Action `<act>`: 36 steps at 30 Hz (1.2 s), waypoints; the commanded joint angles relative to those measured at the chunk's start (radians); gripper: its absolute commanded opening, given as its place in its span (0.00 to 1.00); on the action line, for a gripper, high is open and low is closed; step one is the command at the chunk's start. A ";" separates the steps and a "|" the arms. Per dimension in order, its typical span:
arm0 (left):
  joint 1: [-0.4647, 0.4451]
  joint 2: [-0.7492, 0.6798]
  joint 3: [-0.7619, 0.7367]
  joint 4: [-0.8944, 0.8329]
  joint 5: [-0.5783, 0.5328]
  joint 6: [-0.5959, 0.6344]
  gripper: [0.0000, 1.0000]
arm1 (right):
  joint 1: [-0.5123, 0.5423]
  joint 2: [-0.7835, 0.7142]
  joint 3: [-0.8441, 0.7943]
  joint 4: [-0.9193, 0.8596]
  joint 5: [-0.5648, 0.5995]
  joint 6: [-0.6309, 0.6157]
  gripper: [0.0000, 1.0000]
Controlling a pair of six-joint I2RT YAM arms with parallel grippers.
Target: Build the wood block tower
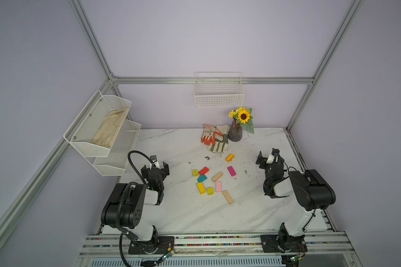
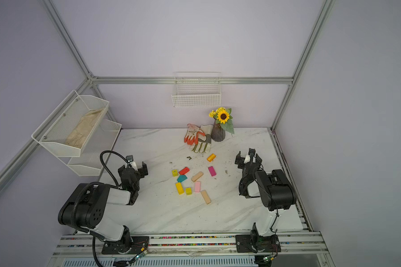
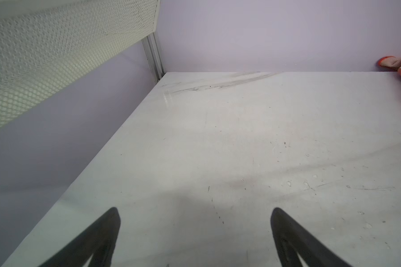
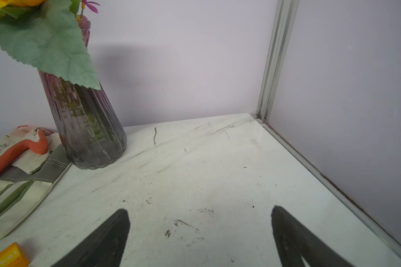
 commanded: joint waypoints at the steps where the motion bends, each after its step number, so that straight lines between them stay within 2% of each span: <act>1: -0.005 -0.003 0.002 0.063 -0.002 0.007 1.00 | 0.002 0.007 0.010 0.033 0.007 0.008 0.97; 30: -0.003 -0.003 0.004 0.058 -0.005 0.002 1.00 | 0.001 0.005 0.004 0.041 0.007 0.008 0.97; 33: -0.020 -0.044 -0.028 0.090 -0.033 0.017 0.99 | 0.010 -0.041 -0.044 0.095 0.042 0.004 0.97; 34: -0.022 -0.065 -0.044 0.112 -0.021 0.030 1.00 | 0.025 -0.088 -0.065 0.093 0.083 0.002 0.97; 36: -0.085 -0.159 -0.064 0.089 -0.099 0.091 1.00 | 0.053 -0.200 -0.103 0.038 0.182 0.030 0.97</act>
